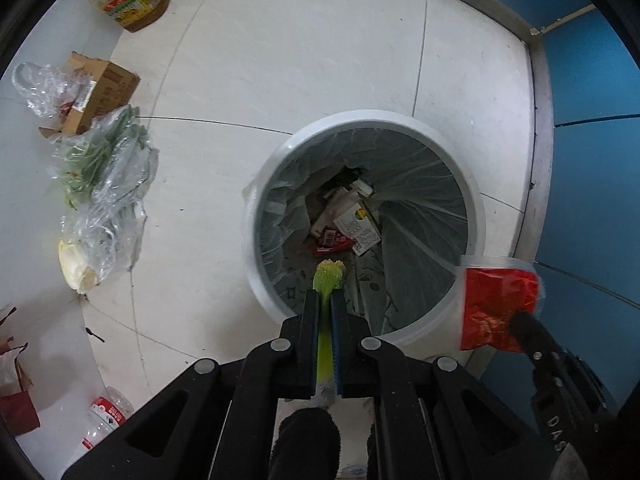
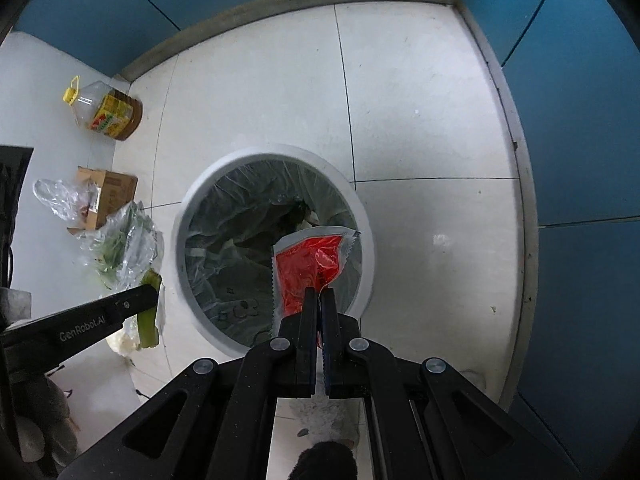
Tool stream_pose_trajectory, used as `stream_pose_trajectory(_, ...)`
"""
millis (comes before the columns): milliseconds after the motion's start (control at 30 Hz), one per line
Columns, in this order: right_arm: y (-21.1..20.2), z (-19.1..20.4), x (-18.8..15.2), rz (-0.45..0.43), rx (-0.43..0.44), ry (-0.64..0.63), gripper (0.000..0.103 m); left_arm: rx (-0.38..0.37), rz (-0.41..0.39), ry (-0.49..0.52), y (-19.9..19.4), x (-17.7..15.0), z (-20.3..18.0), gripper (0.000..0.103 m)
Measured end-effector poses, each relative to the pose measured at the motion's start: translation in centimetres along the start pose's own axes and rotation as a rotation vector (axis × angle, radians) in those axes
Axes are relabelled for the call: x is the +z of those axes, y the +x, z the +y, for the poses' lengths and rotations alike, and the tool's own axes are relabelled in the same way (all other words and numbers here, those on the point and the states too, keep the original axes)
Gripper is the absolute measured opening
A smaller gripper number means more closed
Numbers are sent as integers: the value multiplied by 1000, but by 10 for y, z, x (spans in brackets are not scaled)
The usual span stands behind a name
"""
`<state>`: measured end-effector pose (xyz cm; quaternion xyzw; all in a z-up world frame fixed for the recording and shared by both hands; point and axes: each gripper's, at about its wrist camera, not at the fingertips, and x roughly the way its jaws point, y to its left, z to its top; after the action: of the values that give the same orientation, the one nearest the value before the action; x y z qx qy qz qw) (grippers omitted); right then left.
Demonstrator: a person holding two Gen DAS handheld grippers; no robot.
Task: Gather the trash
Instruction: 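Carry cucumber and red packet to the wastebasket and open both tools, then withdraw both tools from above the wastebasket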
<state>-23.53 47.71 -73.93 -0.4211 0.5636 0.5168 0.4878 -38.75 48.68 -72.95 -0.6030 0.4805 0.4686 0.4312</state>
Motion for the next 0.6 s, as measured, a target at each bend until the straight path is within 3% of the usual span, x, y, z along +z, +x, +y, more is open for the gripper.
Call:
stream_pose_trajectory(167, 19, -1, 4, 56, 20, -4, 4, 12, -10, 0, 2, 1, 2, 16)
stream_pose_trajectory(233, 21, -1, 4, 69, 30, 1, 12, 35, -21, -3, -2, 0, 4, 38)
stream_pose_trajectory(267, 20, -1, 3, 69, 30, 2, 25, 47, -34, -11, -6, -2, 6, 67)
stream_pose_trajectory(300, 17, -2, 2, 67, 31, 2, 37, 54, -47, -15, -10, -4, 8, 87)
stream_pose_trajectory(433, -4, 2, -3, 50, 25, -15, 48, 86, -88, -19, -37, -13, 17, 90)
stream_pose_trajectory(600, -49, 12, -10, 9, -35, -70, 87, 124, -153, -24, -84, -36, 25, 92)
